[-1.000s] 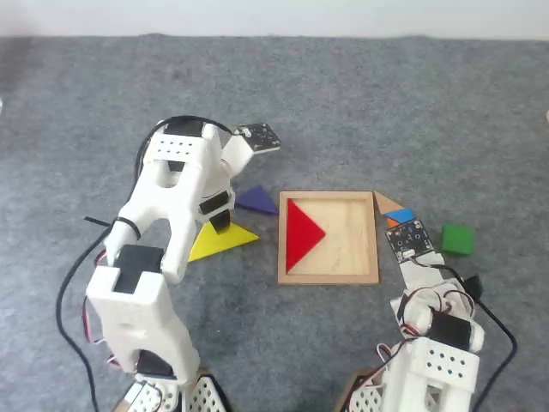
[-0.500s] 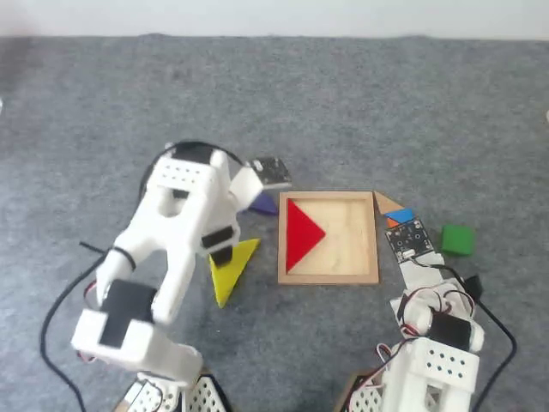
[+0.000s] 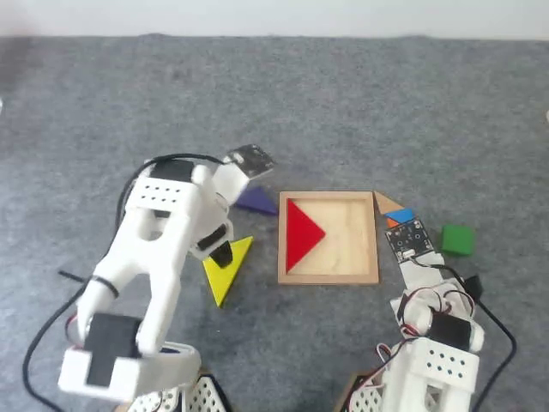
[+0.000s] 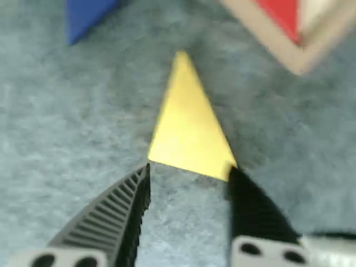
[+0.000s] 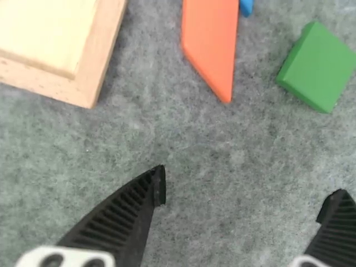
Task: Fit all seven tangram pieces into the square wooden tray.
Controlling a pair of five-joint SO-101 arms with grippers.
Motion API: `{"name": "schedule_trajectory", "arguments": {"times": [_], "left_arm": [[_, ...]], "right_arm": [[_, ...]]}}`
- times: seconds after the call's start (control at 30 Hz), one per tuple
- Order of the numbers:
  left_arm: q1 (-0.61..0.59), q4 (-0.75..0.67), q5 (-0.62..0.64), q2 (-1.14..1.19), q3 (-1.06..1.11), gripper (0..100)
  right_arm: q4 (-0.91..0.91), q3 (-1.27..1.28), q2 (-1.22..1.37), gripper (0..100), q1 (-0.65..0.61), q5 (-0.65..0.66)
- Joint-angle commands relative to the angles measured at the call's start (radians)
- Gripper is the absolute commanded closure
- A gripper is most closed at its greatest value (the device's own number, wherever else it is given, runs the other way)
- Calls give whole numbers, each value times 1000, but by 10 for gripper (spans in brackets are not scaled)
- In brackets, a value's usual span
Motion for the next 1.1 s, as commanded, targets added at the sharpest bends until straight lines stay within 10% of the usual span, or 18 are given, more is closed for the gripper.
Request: {"name": "schedule_trajectory", "arguments": {"times": [0.0, 1.07], "left_arm": [[-11, -32, 109, 84, -2, 682], [-38, -242, 391, 126, 174, 699]], "right_arm": [[-16, -6, -10, 568, 8, -3], [-16, -6, -10, 568, 7, -3]]}}
